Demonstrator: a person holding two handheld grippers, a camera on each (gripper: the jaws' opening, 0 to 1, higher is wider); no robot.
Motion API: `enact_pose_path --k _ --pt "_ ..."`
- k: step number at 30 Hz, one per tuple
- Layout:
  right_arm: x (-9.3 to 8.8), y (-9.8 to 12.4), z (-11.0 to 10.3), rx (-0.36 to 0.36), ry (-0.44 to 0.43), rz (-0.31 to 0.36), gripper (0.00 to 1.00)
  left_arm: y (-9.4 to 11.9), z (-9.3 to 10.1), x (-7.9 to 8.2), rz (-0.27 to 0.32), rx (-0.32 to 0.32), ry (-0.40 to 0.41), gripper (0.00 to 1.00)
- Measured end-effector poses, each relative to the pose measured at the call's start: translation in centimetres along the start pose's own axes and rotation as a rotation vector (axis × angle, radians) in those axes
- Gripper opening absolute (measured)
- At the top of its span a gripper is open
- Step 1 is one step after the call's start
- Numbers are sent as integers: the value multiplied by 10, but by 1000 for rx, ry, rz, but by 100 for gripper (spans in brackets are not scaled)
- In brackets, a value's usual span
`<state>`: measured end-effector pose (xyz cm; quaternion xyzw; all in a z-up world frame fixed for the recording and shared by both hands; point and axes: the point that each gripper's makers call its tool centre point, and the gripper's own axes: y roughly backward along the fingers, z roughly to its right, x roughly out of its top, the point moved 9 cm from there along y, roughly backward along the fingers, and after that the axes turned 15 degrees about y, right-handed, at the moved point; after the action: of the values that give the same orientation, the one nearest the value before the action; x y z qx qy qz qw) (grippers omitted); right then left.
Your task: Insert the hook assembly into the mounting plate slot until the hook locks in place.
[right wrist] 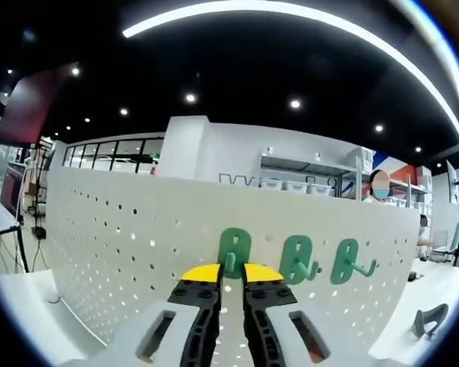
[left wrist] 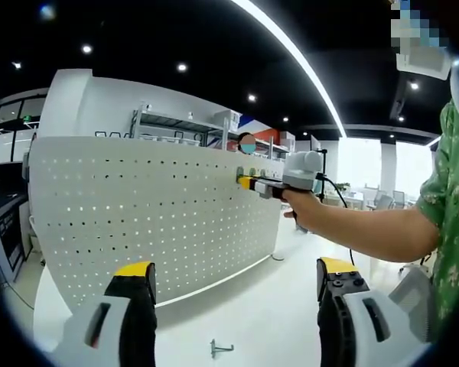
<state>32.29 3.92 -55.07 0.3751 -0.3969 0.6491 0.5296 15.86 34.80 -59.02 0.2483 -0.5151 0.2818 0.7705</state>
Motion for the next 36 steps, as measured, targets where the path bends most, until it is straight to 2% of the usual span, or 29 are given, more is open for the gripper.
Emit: enact_pose_path --k 11,17,20,23,25,36 --pt "0 3 -5 31 6 2 25 0 1 0 -1 -4 -2 89" --pt "3 7 -4 31 -25 15 32 0 1 0 -2 -7 -5 89" --pt "3 10 -3 44 -69 22 34 0 2 1 -1 -8 -7 89" --pt "4 12 -3 43 -80 26 39 0 2 1 -2 -9 -7 89" --pt "5 13 -3 42 -89 29 47 0 4 0 -3 -11 -9 89" --pt "4 21 -5 67 -101 25 60 1 7 1 -4 -17 -15 90"
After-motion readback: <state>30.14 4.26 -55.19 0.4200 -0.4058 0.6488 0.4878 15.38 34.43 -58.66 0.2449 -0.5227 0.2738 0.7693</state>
